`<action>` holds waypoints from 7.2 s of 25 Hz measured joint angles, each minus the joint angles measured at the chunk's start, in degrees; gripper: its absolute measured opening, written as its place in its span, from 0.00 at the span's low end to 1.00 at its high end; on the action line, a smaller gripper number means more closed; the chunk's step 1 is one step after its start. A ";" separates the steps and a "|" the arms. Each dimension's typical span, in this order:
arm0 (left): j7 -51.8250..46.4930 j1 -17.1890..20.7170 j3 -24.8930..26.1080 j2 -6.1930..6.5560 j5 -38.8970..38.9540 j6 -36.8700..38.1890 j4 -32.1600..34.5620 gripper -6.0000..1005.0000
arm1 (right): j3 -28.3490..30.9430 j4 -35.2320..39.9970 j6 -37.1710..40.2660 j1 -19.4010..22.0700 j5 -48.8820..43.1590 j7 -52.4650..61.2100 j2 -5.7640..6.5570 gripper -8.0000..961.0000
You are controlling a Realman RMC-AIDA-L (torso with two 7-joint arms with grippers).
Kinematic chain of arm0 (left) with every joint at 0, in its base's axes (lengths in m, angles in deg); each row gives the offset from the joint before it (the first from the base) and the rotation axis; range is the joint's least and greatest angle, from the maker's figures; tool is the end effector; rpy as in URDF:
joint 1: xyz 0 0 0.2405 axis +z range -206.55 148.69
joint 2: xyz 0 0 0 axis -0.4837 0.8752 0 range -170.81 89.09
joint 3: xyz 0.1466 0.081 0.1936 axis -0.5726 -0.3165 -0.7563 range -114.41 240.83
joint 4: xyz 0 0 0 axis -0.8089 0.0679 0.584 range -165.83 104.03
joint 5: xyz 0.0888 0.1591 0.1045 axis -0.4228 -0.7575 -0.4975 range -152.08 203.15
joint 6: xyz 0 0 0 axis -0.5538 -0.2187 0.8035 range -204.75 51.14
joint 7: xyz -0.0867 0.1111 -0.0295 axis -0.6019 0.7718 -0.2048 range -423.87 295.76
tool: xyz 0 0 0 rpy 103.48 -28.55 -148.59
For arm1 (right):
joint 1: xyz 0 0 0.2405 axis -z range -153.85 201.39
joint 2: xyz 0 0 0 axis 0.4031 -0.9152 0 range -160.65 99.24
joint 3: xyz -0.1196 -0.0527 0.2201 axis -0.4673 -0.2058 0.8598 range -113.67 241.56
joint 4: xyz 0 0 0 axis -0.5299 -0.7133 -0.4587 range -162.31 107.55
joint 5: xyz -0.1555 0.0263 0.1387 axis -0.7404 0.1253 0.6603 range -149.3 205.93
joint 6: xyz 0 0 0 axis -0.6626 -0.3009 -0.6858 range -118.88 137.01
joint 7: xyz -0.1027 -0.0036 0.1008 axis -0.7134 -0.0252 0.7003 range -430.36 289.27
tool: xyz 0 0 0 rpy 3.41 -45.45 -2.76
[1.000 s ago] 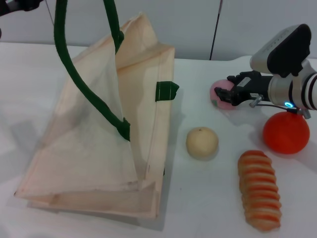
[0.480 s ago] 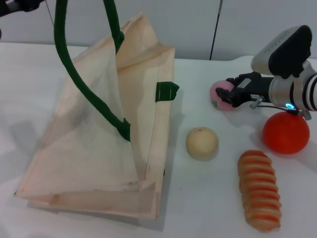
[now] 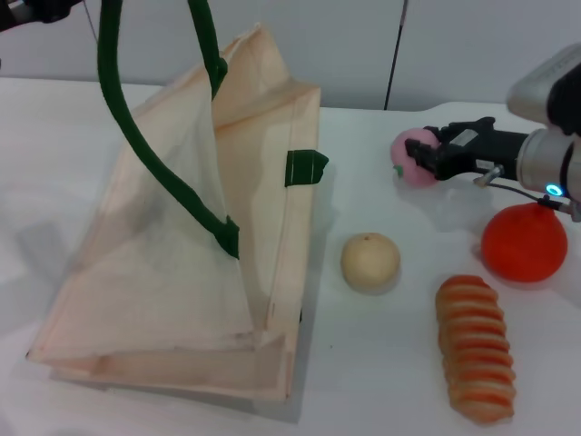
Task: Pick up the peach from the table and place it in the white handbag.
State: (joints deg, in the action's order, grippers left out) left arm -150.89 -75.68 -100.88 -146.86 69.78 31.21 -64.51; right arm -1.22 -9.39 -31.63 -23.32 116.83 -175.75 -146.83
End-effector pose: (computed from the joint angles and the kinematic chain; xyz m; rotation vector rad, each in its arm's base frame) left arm -0.2370 0.3820 0.1513 -2.3562 -0.6253 -1.1930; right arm 0.2363 0.4403 -0.0464 -2.3959 0.5957 0.2843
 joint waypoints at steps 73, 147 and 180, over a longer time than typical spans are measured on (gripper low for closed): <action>-2.28 -5.45 -0.09 1.04 -2.32 2.28 -0.22 0.15 | -24.38 5.80 -23.58 -6.63 15.51 -3.35 -1.21 0.35; 50.72 9.27 1.68 -10.35 29.65 -13.21 19.59 0.77 | 3.71 -5.12 -13.57 8.27 42.94 -30.41 -0.32 0.93; 55.82 11.07 2.37 -10.45 41.58 -23.04 31.98 0.77 | 3.83 -13.87 -19.95 9.22 62.89 -43.50 -0.60 0.93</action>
State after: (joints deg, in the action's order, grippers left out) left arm -95.08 -64.61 -98.51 -157.32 111.35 8.17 -32.53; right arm 2.61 -23.26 -51.58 -14.10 179.72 -219.25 -147.42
